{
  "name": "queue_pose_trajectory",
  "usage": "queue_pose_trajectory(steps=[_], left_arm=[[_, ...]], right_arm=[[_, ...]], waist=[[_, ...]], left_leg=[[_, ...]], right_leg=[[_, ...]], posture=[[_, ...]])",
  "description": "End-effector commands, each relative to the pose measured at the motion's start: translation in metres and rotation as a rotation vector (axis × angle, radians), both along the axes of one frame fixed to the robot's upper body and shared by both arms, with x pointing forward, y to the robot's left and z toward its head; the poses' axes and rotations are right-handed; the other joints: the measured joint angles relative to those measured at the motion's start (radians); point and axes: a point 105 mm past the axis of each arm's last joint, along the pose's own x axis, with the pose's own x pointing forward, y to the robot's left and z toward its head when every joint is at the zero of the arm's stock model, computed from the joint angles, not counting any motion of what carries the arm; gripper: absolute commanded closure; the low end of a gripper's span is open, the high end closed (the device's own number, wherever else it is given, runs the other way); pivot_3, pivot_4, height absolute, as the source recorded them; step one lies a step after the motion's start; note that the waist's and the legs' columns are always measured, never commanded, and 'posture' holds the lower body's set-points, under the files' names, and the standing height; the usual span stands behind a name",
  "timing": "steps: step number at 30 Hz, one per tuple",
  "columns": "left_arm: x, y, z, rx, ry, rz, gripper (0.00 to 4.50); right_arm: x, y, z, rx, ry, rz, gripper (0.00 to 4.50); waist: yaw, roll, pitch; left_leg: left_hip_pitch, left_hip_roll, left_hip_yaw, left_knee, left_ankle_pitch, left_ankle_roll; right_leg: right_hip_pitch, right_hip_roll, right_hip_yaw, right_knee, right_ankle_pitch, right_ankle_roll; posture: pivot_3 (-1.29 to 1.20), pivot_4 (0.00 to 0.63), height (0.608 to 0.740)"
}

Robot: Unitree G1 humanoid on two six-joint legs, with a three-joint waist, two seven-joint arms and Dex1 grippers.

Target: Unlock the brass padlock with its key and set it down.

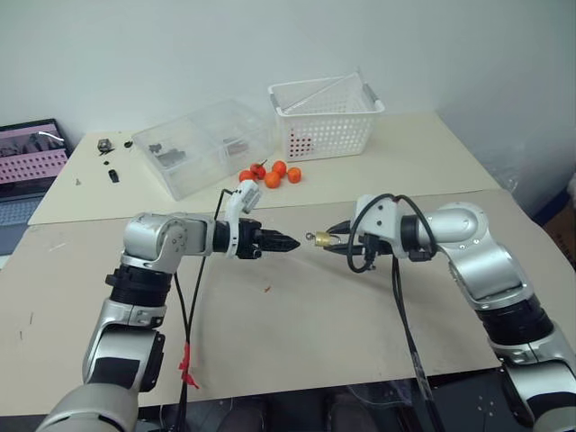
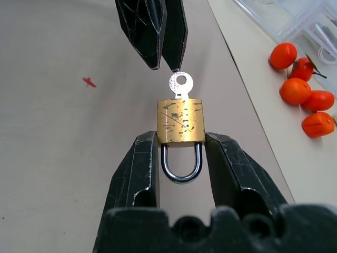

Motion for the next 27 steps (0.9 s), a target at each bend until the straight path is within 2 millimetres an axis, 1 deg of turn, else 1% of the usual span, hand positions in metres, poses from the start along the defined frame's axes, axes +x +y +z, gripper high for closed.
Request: queue_pose_trajectory(steps=[1, 6, 13, 17, 24, 27], left_arm=[[0.001, -0.005, 0.018, -0.037, -0.030, -0.016, 2.24], [-0.001, -0.009, 0.023, -0.056, -0.020, -0.029, 2.24], [0.003, -0.021, 0.034, -0.095, -0.039, -0.029, 2.24], [0.000, -0.023, 0.034, -0.096, -0.039, -0.043, 2.24], [0.001, -0.024, 0.031, -0.094, -0.034, -0.039, 2.24], [0.001, -0.023, 0.027, -0.076, -0.031, -0.038, 2.24]], right_arm=[[-0.002, 0.001, 0.020, 0.026, -0.072, 0.003, 3.59], [-0.001, -0.001, 0.019, 0.020, -0.078, -0.003, 3.59], [0.001, -0.002, 0.019, 0.011, -0.086, -0.008, 3.59], [0.002, -0.002, 0.022, 0.009, -0.094, -0.004, 3.59], [0.002, -0.002, 0.027, 0.012, -0.107, -0.007, 3.59], [0.002, -0.001, 0.029, 0.020, -0.112, -0.007, 3.59]], waist=[[0.000, 0.000, 0.000], [0.000, 0.000, 0.000], [0.001, 0.000, 0.000], [-0.001, 0.000, 0.000], [0.000, 0.000, 0.000], [0.001, 0.000, 0.000]], left_leg=[[0.000, 0.000, 0.000, 0.000, 0.000, 0.000], [0.000, 0.000, 0.000, 0.000, 0.000, 0.000], [0.000, 0.000, 0.000, 0.000, 0.000, 0.000], [0.000, 0.000, 0.000, 0.000, 0.000, 0.000], [0.000, 0.000, 0.000, 0.000, 0.000, 0.000], [0.000, 0.000, 0.000, 0.000, 0.000, 0.000]], right_leg=[[0.000, 0.000, 0.000, 0.000, 0.000, 0.000], [0.000, 0.000, 0.000, 0.000, 0.000, 0.000], [0.000, 0.000, 0.000, 0.000, 0.000, 0.000], [0.000, 0.000, 0.000, 0.000, 0.000, 0.000], [0.000, 0.000, 0.001, 0.000, 0.000, 0.000], [0.000, 0.000, 0.001, 0.000, 0.000, 0.000]], posture=[[0.00, 0.150, 0.740], [0.00, 0.150, 0.740], [0.00, 0.150, 0.740], [0.00, 0.150, 0.740], [0.00, 0.150, 0.740], [0.00, 0.150, 0.740]])
